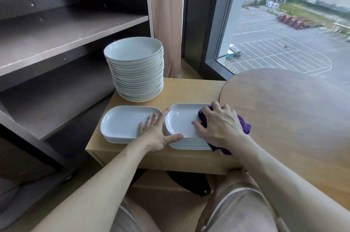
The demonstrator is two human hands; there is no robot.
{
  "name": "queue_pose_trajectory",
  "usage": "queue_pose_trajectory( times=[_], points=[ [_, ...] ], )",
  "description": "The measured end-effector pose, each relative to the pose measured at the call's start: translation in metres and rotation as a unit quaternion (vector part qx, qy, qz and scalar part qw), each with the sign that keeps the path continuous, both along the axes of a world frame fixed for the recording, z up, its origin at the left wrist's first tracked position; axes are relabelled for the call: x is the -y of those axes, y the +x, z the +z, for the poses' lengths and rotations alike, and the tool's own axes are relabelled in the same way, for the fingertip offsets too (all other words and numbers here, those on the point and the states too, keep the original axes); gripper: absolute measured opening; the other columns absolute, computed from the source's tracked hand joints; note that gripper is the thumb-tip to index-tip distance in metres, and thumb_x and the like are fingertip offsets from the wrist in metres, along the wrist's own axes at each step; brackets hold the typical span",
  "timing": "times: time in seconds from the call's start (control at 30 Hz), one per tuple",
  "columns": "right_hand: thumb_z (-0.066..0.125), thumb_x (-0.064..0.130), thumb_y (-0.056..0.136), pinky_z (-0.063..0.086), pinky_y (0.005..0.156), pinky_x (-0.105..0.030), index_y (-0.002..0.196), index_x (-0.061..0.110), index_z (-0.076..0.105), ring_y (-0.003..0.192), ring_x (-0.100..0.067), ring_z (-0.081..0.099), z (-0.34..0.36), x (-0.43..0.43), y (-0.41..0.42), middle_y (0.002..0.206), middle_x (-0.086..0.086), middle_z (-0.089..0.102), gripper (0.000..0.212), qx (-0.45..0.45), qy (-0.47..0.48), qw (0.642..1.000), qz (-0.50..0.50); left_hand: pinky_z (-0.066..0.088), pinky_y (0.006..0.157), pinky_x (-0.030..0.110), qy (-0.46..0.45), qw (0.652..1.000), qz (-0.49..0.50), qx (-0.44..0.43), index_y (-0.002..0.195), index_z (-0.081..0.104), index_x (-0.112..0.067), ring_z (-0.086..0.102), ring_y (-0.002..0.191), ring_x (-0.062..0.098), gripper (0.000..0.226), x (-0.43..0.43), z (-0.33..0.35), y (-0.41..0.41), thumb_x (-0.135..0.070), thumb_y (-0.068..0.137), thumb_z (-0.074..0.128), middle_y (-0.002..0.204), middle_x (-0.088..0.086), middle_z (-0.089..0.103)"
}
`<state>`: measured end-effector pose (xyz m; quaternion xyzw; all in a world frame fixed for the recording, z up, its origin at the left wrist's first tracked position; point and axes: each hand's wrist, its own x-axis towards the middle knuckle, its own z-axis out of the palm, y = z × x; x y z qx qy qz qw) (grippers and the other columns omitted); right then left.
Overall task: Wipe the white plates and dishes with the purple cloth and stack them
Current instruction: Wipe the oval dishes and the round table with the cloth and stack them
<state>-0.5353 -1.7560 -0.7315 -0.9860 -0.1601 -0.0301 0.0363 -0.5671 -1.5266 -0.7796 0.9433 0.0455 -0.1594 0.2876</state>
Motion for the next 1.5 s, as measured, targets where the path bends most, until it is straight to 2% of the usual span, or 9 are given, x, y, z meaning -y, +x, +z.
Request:
queue_pose_trajectory(
  times=[0.17, 0.53, 0.63, 0.73, 0.87, 0.97, 1.13, 1.3, 1.5],
  points=[
    [0.048, 0.088, 0.077, 0.044, 0.094, -0.047, 0.125, 0.023, 0.052, 0.124, -0.039, 0.048, 0.004, -0.003, -0.023, 0.134, -0.008, 0.049, 0.080, -0.027, -0.008, 0.999, -0.017, -0.006, 0.124, 0.052, 0.007, 1.000, -0.001, 0.007, 0.152, -0.014, -0.062, -0.011, 0.158, 0.021, 0.120, 0.000, 0.000, 0.000, -0.099, 0.054, 0.045, 0.173, 0.004, -0.003],
    [0.078, 0.039, 0.079, 0.044, 0.100, -0.043, 0.150, 0.029, 0.037, 0.122, -0.031, 0.045, -0.013, 0.025, -0.060, 0.147, -0.001, 0.036, 0.082, -0.018, 0.182, 0.982, -0.041, 0.013, 0.122, 0.057, 0.131, 0.991, -0.031, -0.005, 0.158, -0.006, -0.051, 0.001, 0.158, 0.026, 0.117, 0.004, 0.030, 0.003, -0.094, 0.067, 0.054, 0.172, 0.008, 0.004],
    [0.078, 0.036, 0.079, 0.044, 0.102, -0.044, 0.151, 0.029, 0.036, 0.124, -0.029, 0.042, -0.017, 0.032, -0.065, 0.150, 0.001, 0.033, 0.084, -0.020, 0.192, 0.981, -0.031, 0.002, 0.124, 0.057, 0.215, 0.973, -0.064, 0.049, 0.162, 0.012, -0.036, -0.011, 0.158, 0.028, 0.115, 0.011, 0.048, 0.005, -0.089, 0.071, 0.060, 0.171, 0.011, -0.012],
    [0.078, 0.036, 0.079, 0.043, 0.103, -0.044, 0.151, 0.029, 0.036, 0.124, -0.029, 0.041, -0.015, 0.034, -0.063, 0.150, 0.002, 0.032, 0.083, -0.027, 0.202, 0.979, -0.021, 0.009, 0.126, 0.047, 0.246, 0.947, -0.150, 0.143, 0.150, 0.042, -0.026, 0.007, 0.157, 0.025, 0.083, 0.027, 0.059, 0.000, -0.067, 0.083, 0.068, 0.170, 0.008, 0.012],
    [0.079, 0.035, 0.077, 0.043, 0.101, -0.042, 0.148, 0.026, 0.041, 0.122, -0.030, 0.044, -0.012, 0.036, -0.058, 0.146, 0.000, 0.038, 0.081, -0.025, 0.225, 0.974, -0.010, 0.046, 0.093, 0.031, 0.277, 0.915, -0.217, 0.199, 0.114, 0.068, -0.021, 0.060, 0.106, 0.018, 0.026, 0.051, 0.058, -0.015, -0.034, 0.094, 0.058, 0.116, -0.005, 0.065],
    [0.079, 0.034, 0.077, 0.044, 0.101, -0.042, 0.146, 0.026, 0.043, 0.122, -0.029, 0.045, -0.011, 0.036, -0.057, 0.143, 0.000, 0.040, 0.078, -0.023, 0.235, 0.972, -0.009, 0.040, 0.066, 0.029, 0.337, 0.890, -0.211, 0.224, 0.099, 0.064, -0.018, 0.058, 0.082, 0.019, 0.017, 0.060, 0.053, -0.023, -0.025, 0.099, 0.048, 0.098, -0.003, 0.063],
    [0.079, 0.033, 0.075, 0.046, 0.097, -0.042, 0.144, 0.026, 0.047, 0.119, -0.027, 0.048, -0.010, 0.036, -0.058, 0.138, 0.002, 0.045, 0.076, -0.011, 0.268, 0.963, -0.011, 0.036, 0.059, 0.029, 0.395, 0.864, -0.221, 0.220, 0.085, 0.044, -0.021, 0.055, 0.069, 0.019, 0.016, 0.069, 0.048, -0.030, -0.010, 0.096, 0.051, 0.081, -0.004, 0.059],
    [0.080, 0.034, 0.073, 0.049, 0.093, -0.042, 0.142, 0.027, 0.048, 0.116, -0.026, 0.050, -0.010, 0.038, -0.058, 0.133, 0.004, 0.046, 0.076, 0.004, 0.305, 0.952, -0.021, 0.021, 0.041, 0.017, 0.404, 0.841, -0.228, 0.279, 0.045, 0.050, -0.021, 0.041, 0.029, 0.012, 0.047, 0.072, 0.059, -0.039, -0.006, 0.027, 0.090, 0.037, -0.007, 0.043],
    [0.079, 0.033, 0.070, 0.049, 0.088, -0.037, 0.141, 0.028, 0.049, 0.112, -0.024, 0.052, -0.010, 0.036, -0.058, 0.133, 0.006, 0.047, 0.077, 0.033, 0.330, 0.943, -0.028, 0.032, 0.048, 0.025, 0.436, 0.805, -0.219, 0.339, 0.057, 0.056, -0.018, 0.050, 0.046, 0.017, 0.037, 0.066, 0.064, -0.036, 0.000, 0.043, 0.086, 0.051, -0.003, 0.049]
  ],
)
